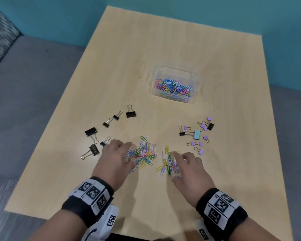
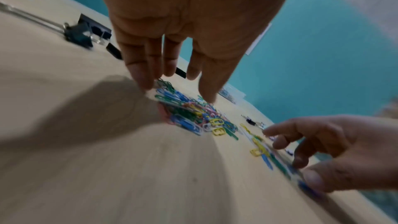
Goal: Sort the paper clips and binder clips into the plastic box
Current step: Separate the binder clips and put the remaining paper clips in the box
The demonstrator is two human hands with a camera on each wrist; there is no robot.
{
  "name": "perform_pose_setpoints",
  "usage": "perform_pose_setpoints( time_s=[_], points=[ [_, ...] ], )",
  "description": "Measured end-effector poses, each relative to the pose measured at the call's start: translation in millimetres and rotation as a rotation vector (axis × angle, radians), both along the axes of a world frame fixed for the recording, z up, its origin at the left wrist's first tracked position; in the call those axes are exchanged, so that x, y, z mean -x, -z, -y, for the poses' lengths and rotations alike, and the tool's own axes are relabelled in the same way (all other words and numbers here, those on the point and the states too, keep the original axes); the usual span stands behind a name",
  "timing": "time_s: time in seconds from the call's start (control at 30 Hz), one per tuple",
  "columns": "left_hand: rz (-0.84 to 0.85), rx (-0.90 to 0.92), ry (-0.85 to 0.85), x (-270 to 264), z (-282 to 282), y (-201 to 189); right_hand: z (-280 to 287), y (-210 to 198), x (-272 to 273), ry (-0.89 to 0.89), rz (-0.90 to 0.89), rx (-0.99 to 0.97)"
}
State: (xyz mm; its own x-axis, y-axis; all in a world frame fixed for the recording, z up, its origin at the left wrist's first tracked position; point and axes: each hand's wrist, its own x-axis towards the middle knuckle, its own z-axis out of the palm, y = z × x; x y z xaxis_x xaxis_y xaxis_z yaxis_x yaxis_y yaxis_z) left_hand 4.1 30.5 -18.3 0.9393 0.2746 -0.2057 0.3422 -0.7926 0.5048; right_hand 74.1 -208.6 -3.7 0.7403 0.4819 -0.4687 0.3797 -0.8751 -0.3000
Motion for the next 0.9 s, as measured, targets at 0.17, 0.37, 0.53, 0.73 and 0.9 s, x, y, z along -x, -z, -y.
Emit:
perform_pose_setpoints(
  time_s=[0.17,0.37,0.53,0.73,0.9],
  points=[
    [-0.117,-0.102,0.154,-8.9,14.2,1.8,-24.2,4.8,-2.3,-0.057,0.022,0.009],
    [-0.074,-0.091,0.125,-37.4,23.3,15.1,-58.8,12.0,-21.9,-0.055,0.038,-0.093],
    [-0.074,-0.049,0.138,-57.7,27.6,13.5,-69.2,9.6,-40.2,-0.065,0.007,-0.081],
    [-0.133,0.185,-0.059,-70.9,23.8,5.8,-65.4,7.5,-53.7,0.063,-0.095,-0.121],
    [-0.212,0.508,-0.326,-75.5,17.3,-6.8,-56.0,3.3,-65.1,0.280,-0.257,-0.260]
  ],
)
